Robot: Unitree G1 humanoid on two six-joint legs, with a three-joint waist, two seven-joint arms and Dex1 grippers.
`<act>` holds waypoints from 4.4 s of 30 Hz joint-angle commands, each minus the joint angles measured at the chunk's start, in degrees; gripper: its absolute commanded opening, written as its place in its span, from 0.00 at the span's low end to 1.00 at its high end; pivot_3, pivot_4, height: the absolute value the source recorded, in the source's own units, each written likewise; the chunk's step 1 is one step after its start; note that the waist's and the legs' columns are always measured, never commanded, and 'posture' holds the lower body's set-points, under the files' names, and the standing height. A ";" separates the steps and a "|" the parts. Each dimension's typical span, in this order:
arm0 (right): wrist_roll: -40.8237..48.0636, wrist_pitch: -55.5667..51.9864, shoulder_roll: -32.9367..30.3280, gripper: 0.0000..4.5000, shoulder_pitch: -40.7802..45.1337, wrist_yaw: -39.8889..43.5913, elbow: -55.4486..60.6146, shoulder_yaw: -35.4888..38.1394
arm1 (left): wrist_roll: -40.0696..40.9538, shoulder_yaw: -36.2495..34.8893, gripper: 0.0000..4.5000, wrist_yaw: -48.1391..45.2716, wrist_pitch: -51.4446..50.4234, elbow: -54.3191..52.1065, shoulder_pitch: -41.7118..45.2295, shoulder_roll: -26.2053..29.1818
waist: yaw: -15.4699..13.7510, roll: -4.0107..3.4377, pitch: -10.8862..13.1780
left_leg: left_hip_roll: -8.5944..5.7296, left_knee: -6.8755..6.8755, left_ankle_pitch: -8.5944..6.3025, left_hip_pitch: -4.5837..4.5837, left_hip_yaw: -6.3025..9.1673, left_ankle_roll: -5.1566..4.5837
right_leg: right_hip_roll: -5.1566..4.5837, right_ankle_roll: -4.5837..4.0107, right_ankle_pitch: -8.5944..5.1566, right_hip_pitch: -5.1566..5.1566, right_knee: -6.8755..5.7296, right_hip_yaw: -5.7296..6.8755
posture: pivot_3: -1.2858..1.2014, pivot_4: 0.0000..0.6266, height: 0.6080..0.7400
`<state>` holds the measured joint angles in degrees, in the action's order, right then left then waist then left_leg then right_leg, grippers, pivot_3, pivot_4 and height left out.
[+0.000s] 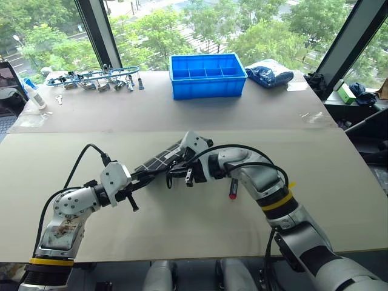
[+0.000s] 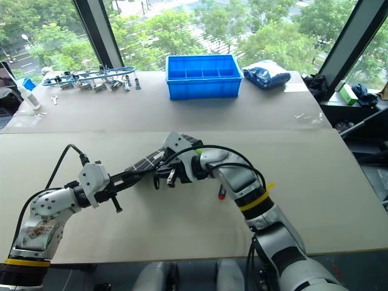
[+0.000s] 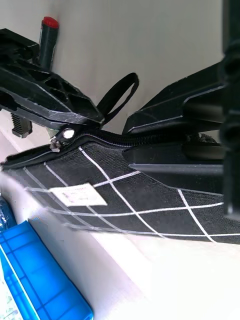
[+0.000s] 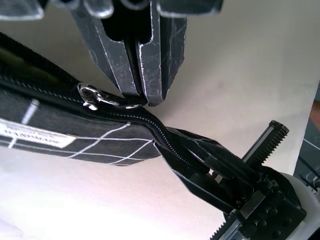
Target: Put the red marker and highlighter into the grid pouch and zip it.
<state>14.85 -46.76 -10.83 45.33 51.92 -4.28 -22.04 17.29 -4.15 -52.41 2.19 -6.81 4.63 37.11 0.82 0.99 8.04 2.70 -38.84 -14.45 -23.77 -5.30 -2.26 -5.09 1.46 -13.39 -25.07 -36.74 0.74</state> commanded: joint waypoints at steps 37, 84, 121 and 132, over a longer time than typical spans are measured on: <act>5.85 -45.74 -6.95 0.71 -11.39 -34.88 35.90 27.86 | 0.38 0.36 0.00 0.65 -0.39 -2.84 -0.64 -1.73 | -0.09 0.04 -0.02 | -0.06 -0.02 0.00 0.01 0.25 0.00 | -0.03 0.02 0.01 0.04 0.01 -0.04 | 0.52 0.24 1.00; -2.25 -38.57 -2.61 0.18 -21.31 -47.33 26.72 25.75 | 4.06 -7.45 0.00 -2.14 -2.28 -4.28 -3.72 3.72 | -0.02 0.38 -0.23 | 0.04 0.08 -0.01 0.62 0.27 -0.01 | 0.00 0.05 0.00 0.74 0.33 0.07 | 0.52 0.24 1.00; -36.42 63.47 -31.11 0.10 -4.09 -14.06 5.49 -2.27 | 5.79 -5.54 0.00 -4.09 -4.63 -5.10 -1.93 3.54 | -0.08 0.07 0.06 | 0.04 0.06 -0.12 0.45 -0.14 -0.12 | 0.10 0.19 0.07 0.69 0.72 -0.04 | 0.52 0.24 1.00; -44.40 67.36 -27.18 0.10 -1.47 -14.17 0.86 -3.34 | 5.69 -4.71 0.00 -4.11 -4.90 -5.50 -1.31 3.33 | -0.09 0.07 0.06 | 0.05 0.04 -0.11 0.47 -0.20 -0.11 | 0.08 0.19 0.08 0.69 0.67 -0.05 | 0.52 0.24 1.00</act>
<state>-28.59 19.87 -38.59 42.31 38.34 -3.88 -26.23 22.55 -8.86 -56.51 -2.87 -10.56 2.40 40.50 0.73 1.07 8.10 2.74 -38.80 -14.56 -23.31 -5.50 -2.36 -5.01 1.65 -13.31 -24.39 -36.08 0.69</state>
